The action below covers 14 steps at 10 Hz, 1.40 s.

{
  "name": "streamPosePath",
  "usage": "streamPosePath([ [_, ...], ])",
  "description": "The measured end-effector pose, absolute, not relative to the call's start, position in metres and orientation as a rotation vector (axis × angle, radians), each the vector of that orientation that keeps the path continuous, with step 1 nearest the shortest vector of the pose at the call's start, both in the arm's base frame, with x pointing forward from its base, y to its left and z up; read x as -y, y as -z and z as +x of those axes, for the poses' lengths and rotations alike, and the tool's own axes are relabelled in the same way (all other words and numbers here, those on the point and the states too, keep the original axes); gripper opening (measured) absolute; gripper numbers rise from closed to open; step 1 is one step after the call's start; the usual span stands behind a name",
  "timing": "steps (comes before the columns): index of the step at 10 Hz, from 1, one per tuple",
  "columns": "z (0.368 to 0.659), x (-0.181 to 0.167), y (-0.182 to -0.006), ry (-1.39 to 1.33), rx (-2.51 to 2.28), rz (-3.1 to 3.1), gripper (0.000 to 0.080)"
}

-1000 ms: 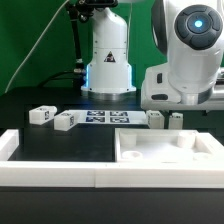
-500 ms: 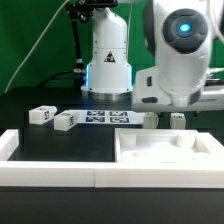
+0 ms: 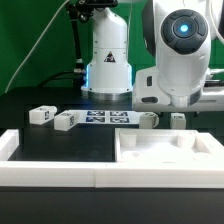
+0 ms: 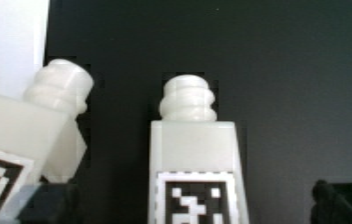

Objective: Assemble one leg

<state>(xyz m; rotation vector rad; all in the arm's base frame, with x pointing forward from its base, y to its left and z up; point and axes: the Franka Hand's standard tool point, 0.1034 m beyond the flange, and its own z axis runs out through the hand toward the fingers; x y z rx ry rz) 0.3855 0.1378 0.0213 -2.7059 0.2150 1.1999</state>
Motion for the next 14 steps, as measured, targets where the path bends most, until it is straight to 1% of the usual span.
streamPosePath([
  [2, 0.3781, -0.1455, -0.0142, -1.200, -0.187, -2.715, 0.0649],
  [6, 0.3738, -0.1478, -0.0094, -1.215, -0.183, -2.715, 0.0649],
  [8, 0.3739, -0.1477, -0.0094, -1.215, -0.183, -2.714, 0.0382],
  [9, 0.3738, -0.1477, -0.0094, -1.215, -0.183, -2.714, 0.0287],
  [14, 0.3739, -0.1477, -0.0094, -1.215, -0.183, -2.714, 0.0287],
])
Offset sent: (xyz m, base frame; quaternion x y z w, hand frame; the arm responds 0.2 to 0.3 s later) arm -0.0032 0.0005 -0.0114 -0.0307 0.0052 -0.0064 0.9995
